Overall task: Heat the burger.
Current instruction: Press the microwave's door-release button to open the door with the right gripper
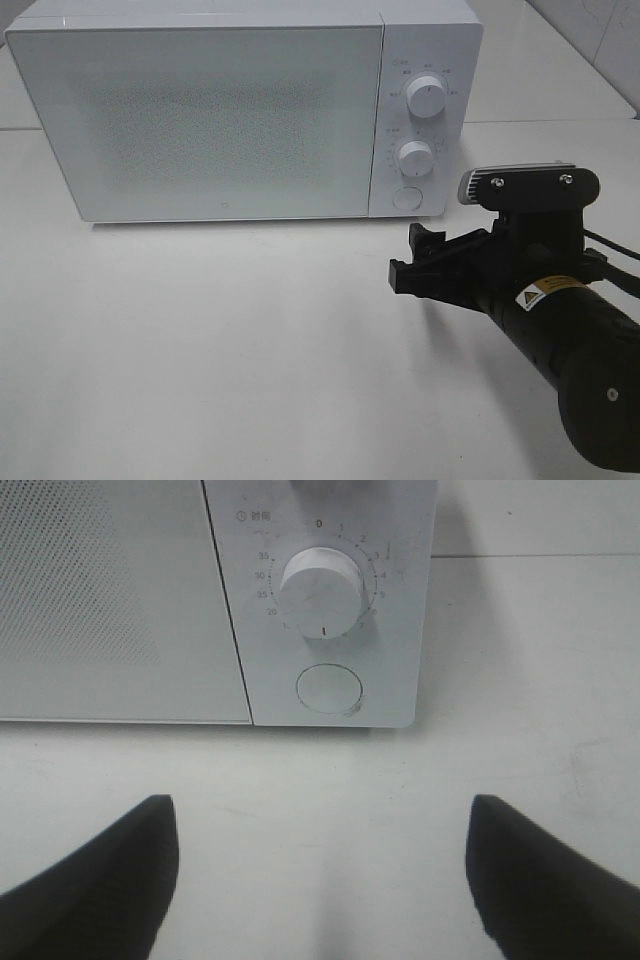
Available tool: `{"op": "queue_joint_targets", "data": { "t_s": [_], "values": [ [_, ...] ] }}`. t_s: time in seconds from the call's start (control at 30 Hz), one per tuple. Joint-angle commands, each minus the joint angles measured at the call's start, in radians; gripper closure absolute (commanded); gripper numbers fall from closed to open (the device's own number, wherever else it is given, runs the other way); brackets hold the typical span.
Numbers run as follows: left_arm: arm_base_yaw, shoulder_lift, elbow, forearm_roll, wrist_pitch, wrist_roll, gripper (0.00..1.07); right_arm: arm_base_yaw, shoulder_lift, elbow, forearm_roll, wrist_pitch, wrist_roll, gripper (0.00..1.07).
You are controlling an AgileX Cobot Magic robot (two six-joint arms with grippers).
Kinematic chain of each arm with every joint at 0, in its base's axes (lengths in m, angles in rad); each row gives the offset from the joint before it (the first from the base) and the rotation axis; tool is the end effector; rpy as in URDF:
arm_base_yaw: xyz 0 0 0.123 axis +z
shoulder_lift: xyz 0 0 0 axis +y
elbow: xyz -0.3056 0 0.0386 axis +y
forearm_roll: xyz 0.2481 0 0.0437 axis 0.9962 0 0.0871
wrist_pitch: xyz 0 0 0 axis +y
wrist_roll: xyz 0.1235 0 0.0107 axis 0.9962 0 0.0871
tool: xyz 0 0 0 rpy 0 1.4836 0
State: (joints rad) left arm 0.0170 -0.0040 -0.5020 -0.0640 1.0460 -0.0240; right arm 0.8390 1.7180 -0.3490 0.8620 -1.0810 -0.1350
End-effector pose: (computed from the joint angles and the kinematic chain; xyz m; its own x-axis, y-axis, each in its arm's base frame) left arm 0.0015 -0.0068 0.2647 -0.4378 -0.0634 -0.8968 0.0083 0.9972 -0.0746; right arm 0.2358 0.1383 0.1496 -0.2914 0.0741 -0.9537 -0.0376 0.9953 0.0888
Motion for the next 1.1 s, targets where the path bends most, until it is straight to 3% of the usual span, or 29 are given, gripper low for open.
{"op": "queue_joint_targets", "data": {
  "t_s": [0.03, 0.33, 0.43, 0.5, 0.63, 0.67, 0.7, 0.77, 0.83, 1.1],
  "values": [
    [0.001, -0.021, 0.001, -0.004, -0.009, 0.001, 0.07, 0.004, -0.002, -0.006, 0.000, -0.022, 0.072, 0.33],
    [0.001, -0.021, 0.001, -0.004, -0.009, 0.001, 0.07, 0.003, -0.002, -0.006, -0.001, -0.057, 0.626, 0.51],
    [0.001, -0.021, 0.001, -0.004, -0.009, 0.001, 0.07, 0.003, -0.002, -0.006, -0.001, -0.053, 0.911, 0.63],
    [0.001, -0.021, 0.001, -0.004, -0.009, 0.001, 0.07, 0.003, -0.002, -0.006, -0.001, -0.053, 0.958, 0.66],
    [0.001, -0.021, 0.001, -0.004, -0.009, 0.001, 0.07, 0.003, -0.002, -0.006, -0.001, -0.051, 1.202, 0.84],
    [0.001, -0.021, 0.001, -0.004, -0.009, 0.001, 0.07, 0.003, -0.002, -0.006, -0.001, -0.051, 1.202, 0.84],
    [0.001, -0.021, 0.001, -0.004, -0.009, 0.001, 0.07, 0.003, -0.002, -0.006, 0.000, -0.051, 1.280, 0.93],
    [0.001, -0.021, 0.001, -0.004, -0.009, 0.001, 0.07, 0.003, -0.002, -0.006, 0.000, -0.051, 1.302, 0.97],
    [0.001, -0.021, 0.001, -0.004, -0.009, 0.001, 0.07, 0.003, -0.002, -0.008, 0.005, -0.042, 1.335, 1.07],
    [0.001, -0.021, 0.001, -0.004, -0.009, 0.001, 0.07, 0.000, 0.011, -0.057, 0.060, 0.002, 1.332, 1.07]
  ]
}}
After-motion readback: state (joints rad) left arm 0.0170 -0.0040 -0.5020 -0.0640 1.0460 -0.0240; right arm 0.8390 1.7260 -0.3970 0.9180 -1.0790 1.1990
